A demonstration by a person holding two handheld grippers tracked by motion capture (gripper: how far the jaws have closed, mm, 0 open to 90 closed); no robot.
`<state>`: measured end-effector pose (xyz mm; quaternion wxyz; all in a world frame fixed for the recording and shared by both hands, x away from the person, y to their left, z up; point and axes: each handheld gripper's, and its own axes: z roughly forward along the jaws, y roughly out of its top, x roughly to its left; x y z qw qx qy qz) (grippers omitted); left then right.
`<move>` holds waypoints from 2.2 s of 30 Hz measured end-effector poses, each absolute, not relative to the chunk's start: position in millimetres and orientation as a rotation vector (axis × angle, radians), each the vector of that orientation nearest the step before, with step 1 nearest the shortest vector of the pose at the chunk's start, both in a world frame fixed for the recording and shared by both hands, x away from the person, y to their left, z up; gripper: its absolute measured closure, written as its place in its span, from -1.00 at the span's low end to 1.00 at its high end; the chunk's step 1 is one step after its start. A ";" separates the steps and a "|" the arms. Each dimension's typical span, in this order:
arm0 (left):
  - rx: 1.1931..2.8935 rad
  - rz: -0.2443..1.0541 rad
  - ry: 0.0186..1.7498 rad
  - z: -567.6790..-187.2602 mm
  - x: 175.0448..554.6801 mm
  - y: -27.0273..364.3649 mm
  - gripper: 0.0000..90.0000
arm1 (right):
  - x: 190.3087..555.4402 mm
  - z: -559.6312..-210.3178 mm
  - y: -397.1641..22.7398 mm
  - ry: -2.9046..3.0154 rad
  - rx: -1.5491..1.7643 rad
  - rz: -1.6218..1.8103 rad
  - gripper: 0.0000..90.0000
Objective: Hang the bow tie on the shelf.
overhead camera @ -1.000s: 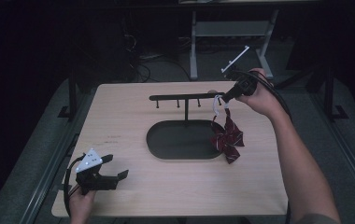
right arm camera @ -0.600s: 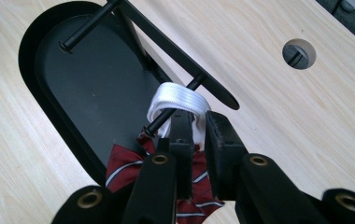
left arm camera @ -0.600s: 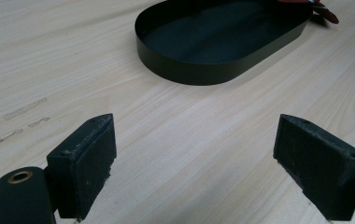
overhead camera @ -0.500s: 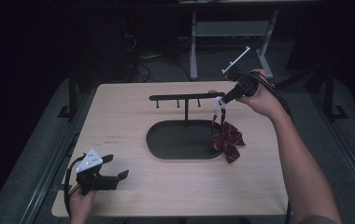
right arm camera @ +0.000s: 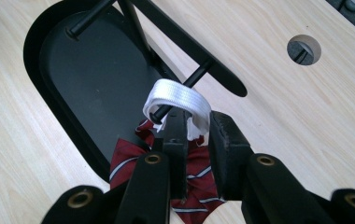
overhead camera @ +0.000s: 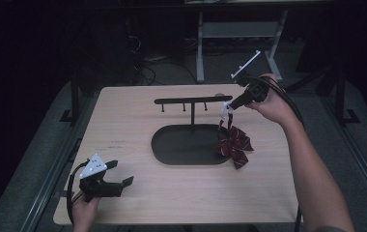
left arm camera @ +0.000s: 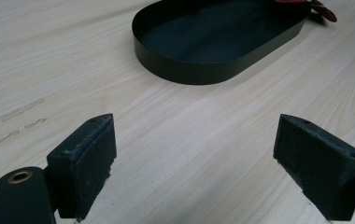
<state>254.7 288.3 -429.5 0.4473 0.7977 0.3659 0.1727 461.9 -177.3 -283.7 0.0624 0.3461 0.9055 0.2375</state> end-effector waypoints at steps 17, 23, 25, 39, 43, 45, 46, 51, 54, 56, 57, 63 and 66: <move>1.977 0.429 0.903 -429.3 254.6 288.2 -0.71 | 454.4 -283.8 -181.5 2.747 1.036 0.762 0.61; 1.983 0.430 0.899 -428.9 254.3 288.5 -0.71 | 448.1 -288.4 -187.2 2.756 1.041 0.790 0.50; 1.981 0.429 0.899 -428.8 254.2 288.4 -0.71 | 446.8 -289.3 -188.3 2.756 1.046 0.798 0.49; 1.983 0.431 0.900 -429.0 253.6 288.8 -0.71 | 429.5 -297.0 -203.3 2.749 1.057 0.876 0.35; 1.984 0.431 0.902 -428.6 253.1 289.0 -0.71 | 424.5 -302.1 -205.4 2.752 1.051 0.880 0.33; 1.986 0.432 0.901 -428.5 253.0 289.0 -0.71 | 422.4 -305.0 -206.6 2.751 1.055 0.886 0.33; 1.986 0.432 0.900 -428.5 253.1 289.0 -0.71 | 421.5 -306.4 -207.2 2.754 1.062 0.888 0.32; 1.984 0.432 0.903 -428.7 253.1 289.0 -0.71 | 419.1 -313.8 -212.4 2.757 1.080 0.900 0.28; 1.984 0.433 0.903 -428.7 253.1 289.0 -0.71 | 416.6 -315.7 -214.7 2.756 1.089 0.923 0.26; 1.985 0.433 0.901 -428.5 253.0 289.0 -0.71 | 414.8 -317.4 -216.3 2.753 1.099 0.923 0.25; 1.987 0.434 0.899 -428.6 253.1 289.0 -0.71 | 414.2 -318.4 -217.5 2.751 1.102 0.929 0.25; 1.983 0.436 0.898 -428.8 252.9 288.7 -0.71 | 409.0 -323.3 -225.0 2.743 1.130 0.938 0.23; 1.983 0.436 0.898 -428.8 252.9 288.6 -0.71 | 406.0 -326.9 -228.2 2.741 1.139 0.937 0.23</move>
